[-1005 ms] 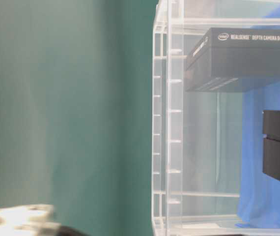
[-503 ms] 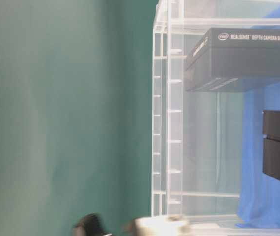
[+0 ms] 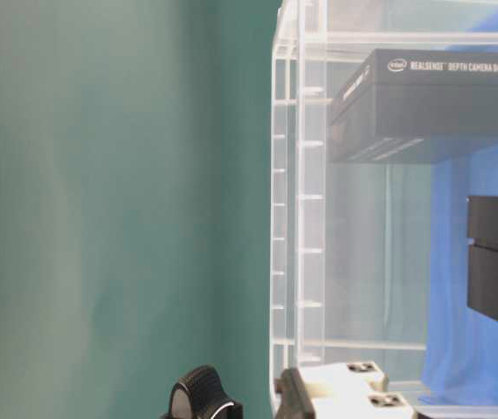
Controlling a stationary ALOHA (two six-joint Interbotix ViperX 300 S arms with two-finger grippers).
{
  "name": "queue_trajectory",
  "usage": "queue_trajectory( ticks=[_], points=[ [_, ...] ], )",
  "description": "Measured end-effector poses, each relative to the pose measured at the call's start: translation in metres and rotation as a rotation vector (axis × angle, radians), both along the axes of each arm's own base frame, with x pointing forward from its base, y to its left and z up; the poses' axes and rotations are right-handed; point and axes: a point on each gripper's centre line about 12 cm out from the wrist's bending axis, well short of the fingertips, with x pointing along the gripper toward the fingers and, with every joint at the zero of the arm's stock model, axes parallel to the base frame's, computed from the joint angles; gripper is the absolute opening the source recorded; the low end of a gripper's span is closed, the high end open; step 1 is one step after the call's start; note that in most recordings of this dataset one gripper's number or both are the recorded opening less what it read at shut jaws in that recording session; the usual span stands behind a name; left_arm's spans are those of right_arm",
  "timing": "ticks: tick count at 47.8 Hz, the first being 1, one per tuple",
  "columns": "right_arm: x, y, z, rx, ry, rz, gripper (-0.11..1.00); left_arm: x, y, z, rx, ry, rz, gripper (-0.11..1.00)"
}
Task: Take the box out of the case with the left arm.
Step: 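Lower the box beside the first box and open the left gripper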
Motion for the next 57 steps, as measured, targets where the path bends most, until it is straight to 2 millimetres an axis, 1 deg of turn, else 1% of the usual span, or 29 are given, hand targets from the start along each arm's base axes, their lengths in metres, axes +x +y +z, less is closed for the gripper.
queue_trajectory(
  ticks=[7,9,13,16,30,36,39,45,55,57],
  points=[
    [0.0,0.0,0.0,0.0,0.0,0.0,0.0,0.0,0.0,0.0,-0.001,-0.001,-0.003,0.64],
    [0.0,0.0,0.0,0.0,0.0,0.0,0.0,0.0,0.0,0.0,-0.003,-0.002,-0.002,0.66],
    [0.0,0.0,0.0,0.0,0.0,0.0,0.0,0.0,0.001,-0.001,-0.005,-0.001,-0.002,0.83],
    [0.0,0.0,0.0,0.0,0.0,0.0,0.0,0.0,0.002,-0.002,-0.004,0.004,0.001,0.9],
    [0.0,0.0,0.0,0.0,0.0,0.0,0.0,-0.001,0.003,-0.001,-0.007,0.002,0.004,0.88],
    [0.0,0.0,0.0,0.0,0.0,0.0,0.0,0.0,0.003,0.006,-0.011,-0.011,0.004,0.88],
    [0.0,0.0,0.0,0.0,0.0,0.0,0.0,0.0,0.003,0.014,-0.017,-0.024,0.006,0.88],
    [0.0,0.0,0.0,0.0,0.0,0.0,0.0,-0.001,0.006,0.038,-0.022,-0.045,0.016,0.88],
    [0.0,0.0,0.0,0.0,0.0,0.0,0.0,-0.013,0.017,0.092,-0.011,-0.047,0.045,0.88],
    [0.0,0.0,0.0,0.0,-0.002,0.0,0.0,-0.015,0.019,0.1,-0.005,-0.048,0.044,0.88]
  ],
)
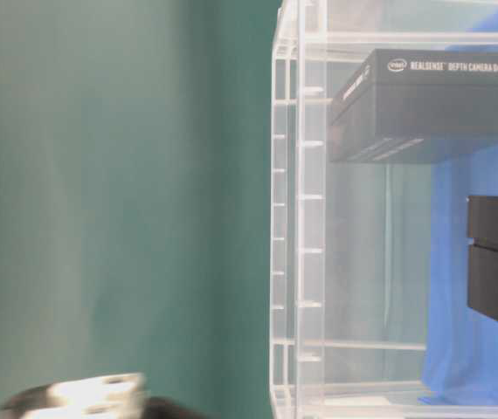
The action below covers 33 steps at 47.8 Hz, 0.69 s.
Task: Take the box out of the case with the left arm.
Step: 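Lower the box beside the first box and open the left gripper, then pull the open left gripper back to the left side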
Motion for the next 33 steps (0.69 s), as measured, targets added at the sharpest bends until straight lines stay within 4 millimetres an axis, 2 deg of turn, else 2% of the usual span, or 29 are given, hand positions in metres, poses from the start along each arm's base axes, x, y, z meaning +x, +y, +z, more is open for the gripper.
queue_trajectory(
  ticks=[6,19,33],
  points=[
    [0.0,0.0,-0.001,0.0,0.005,0.0,0.0,-0.004,0.003,0.013,0.004,-0.015,-0.005,0.88],
    [0.0,0.0,-0.001,0.0,0.005,0.0,0.0,-0.011,0.003,0.012,0.007,-0.006,-0.012,0.88],
    [0.0,0.0,-0.001,0.0,0.003,0.0,0.0,-0.062,-0.001,0.008,-0.002,0.017,-0.022,0.87]
  ],
)
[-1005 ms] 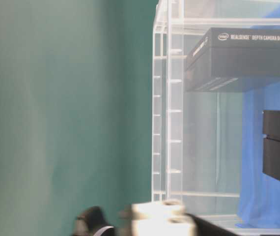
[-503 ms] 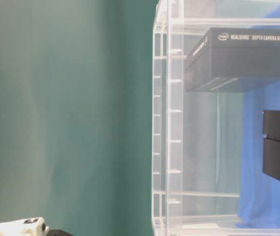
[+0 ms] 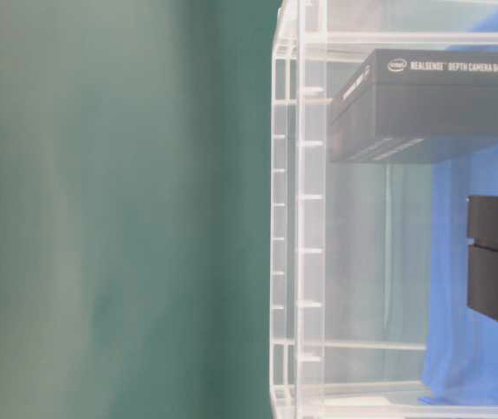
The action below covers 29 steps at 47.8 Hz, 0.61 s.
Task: Take the box out of the case with the left arm.
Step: 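Pull the open left gripper back to the left side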
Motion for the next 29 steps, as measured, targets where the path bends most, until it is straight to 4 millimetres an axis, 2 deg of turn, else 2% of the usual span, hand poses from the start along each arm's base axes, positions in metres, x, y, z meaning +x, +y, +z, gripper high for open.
queue_trajectory(
  ticks=[6,15,22,29],
  points=[
    [0.0,0.0,0.0,0.0,0.0,0.0,0.0,-0.024,0.004,-0.003,-0.006,0.006,-0.005,0.85],
    [0.0,0.0,0.0,0.0,0.0,0.0,0.0,-0.046,0.012,-0.002,-0.017,-0.012,0.001,0.85],
    [0.0,0.0,0.0,0.002,0.0,0.0,0.0,-0.051,0.016,-0.002,-0.017,-0.018,0.001,0.85],
    [0.0,0.0,0.0,0.0,0.0,0.0,0.0,-0.048,0.027,-0.001,-0.007,-0.023,0.013,0.84]
  ],
)
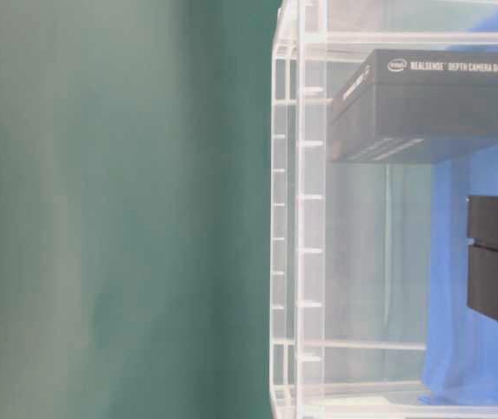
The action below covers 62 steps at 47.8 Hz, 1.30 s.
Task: Take the box out of the case with the left arm.
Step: 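Pull the open left gripper back to the left side, then move the open left gripper over the right black box in the case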
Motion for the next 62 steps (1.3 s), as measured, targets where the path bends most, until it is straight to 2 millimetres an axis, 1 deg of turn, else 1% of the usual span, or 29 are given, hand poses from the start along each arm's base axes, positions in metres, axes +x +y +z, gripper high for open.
queue_trajectory(
  ticks=[4,11,20,32,37,43,62],
  points=[
    [0.0,0.0,0.0,0.0,0.0,0.0,0.0,0.001,0.011,0.001,0.011,-0.001,-0.02,0.84],
    [0.0,0.0,0.0,0.0,0.0,0.0,0.0,-0.001,0.038,0.004,0.03,-0.012,-0.03,0.84],
    [0.0,0.0,0.0,0.0,-0.002,0.0,0.0,-0.011,0.078,0.007,0.06,-0.024,-0.003,0.84],
    [0.0,0.0,0.0,0.0,0.0,0.0,0.0,-0.024,0.117,0.009,0.093,-0.02,0.004,0.84],
    [0.0,0.0,-0.001,0.0,0.003,0.0,0.0,-0.026,0.128,0.009,0.093,-0.012,0.004,0.84],
    [0.0,0.0,-0.001,0.0,0.005,0.0,0.0,-0.028,0.134,0.008,0.084,-0.007,0.007,0.84],
    [0.0,0.0,-0.001,0.0,0.005,0.0,0.0,-0.028,0.135,0.007,0.072,-0.006,0.014,0.84]
  ],
)
